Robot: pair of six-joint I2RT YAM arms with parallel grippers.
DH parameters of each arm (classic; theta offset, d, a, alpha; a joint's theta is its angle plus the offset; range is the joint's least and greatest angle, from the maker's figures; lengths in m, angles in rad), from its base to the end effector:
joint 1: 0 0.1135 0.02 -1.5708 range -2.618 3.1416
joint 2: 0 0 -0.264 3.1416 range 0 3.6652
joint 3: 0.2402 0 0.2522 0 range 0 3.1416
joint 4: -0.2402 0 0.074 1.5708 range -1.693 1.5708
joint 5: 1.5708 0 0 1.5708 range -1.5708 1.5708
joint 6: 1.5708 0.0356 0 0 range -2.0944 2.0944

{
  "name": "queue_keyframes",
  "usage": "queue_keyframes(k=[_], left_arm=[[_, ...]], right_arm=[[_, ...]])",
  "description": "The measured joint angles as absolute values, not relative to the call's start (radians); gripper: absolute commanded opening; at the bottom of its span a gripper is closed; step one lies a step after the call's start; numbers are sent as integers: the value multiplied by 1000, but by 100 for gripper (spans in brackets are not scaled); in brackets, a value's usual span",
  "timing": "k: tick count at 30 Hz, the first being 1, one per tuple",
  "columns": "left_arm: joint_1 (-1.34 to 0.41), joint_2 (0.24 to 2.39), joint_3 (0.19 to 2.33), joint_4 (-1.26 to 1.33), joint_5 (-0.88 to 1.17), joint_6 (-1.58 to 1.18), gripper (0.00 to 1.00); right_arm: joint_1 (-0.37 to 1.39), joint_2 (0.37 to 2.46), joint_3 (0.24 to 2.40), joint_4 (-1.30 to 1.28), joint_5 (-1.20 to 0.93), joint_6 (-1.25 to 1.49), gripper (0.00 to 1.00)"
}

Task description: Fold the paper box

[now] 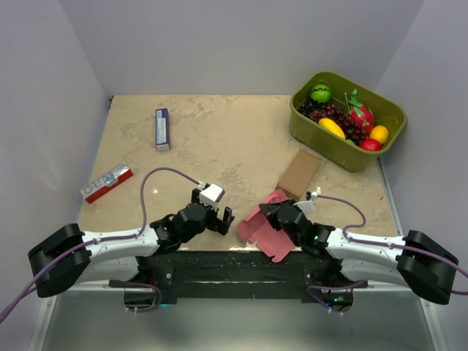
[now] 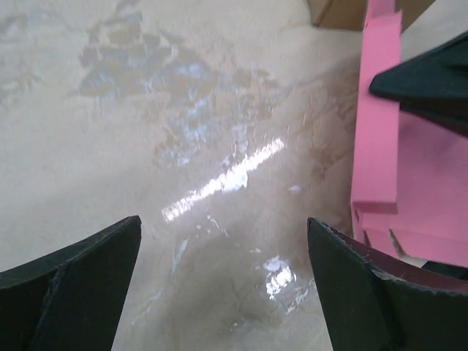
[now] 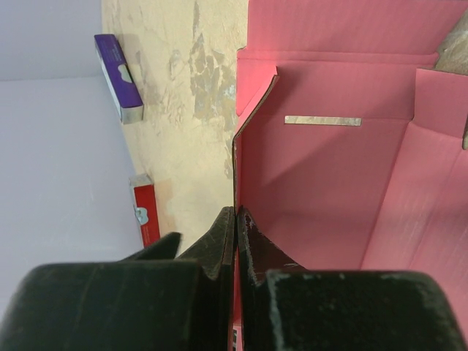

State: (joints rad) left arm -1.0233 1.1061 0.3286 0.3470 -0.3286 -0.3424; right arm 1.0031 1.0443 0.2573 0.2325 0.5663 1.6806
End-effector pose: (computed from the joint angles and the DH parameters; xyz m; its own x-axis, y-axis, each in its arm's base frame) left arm 0.1224 -0.1786 0.1755 -0.4247 0.0862 -0.9012 0.5445 0.8196 -0.1782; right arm 0.1189 0.1510 0.1558 -0.4324 0.8819 -0.1876 0.3325 0.3494 0.8760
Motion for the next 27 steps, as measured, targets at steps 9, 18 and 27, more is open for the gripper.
queue_keyframes(k=[9, 18, 27], left_arm=[[-1023, 1178, 263, 319, -273, -432, 99], [-982, 1088, 255, 312, -265, -435, 99], [-955, 1032, 189, 314, -244, -452, 96]], right_arm=[[1003, 1056, 258, 252, 566, 1682, 0], [1003, 1174, 313, 351, 557, 1674, 0], [1003, 1213, 330, 434, 556, 1660, 0]])
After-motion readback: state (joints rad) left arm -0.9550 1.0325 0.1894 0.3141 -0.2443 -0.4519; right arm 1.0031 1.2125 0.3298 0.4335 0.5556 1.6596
